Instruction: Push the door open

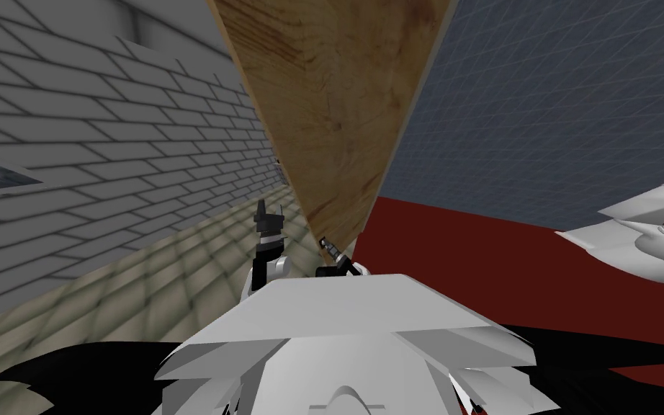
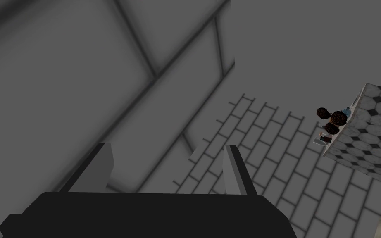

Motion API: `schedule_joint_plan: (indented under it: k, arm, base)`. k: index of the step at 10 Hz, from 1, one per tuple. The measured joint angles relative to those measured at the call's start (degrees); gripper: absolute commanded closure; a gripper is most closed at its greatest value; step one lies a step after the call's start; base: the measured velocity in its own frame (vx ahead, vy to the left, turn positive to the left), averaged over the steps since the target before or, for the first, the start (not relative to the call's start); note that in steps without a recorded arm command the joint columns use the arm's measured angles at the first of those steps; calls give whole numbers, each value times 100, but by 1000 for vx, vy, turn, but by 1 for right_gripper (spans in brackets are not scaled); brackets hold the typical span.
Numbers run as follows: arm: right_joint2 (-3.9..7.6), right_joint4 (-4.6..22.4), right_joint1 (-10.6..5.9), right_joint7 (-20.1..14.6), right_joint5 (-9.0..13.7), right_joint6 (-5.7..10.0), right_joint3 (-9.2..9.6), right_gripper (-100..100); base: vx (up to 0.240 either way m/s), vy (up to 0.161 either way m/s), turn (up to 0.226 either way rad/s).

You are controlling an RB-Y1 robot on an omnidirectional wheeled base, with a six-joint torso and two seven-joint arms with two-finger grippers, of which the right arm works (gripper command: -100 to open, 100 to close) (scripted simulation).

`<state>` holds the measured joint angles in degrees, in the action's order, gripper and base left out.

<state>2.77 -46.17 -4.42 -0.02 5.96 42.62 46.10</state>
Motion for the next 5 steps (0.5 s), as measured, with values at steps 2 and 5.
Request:
schedule_joint_plan:
  k: [2, 5]
  arm:
    - [4, -1, 1, -2, 0, 0, 2, 100]
    - [7, -1, 3, -2, 0, 0, 2, 100]
  base:
    - [-25, -27, 3]
    - [-7, -7, 0]
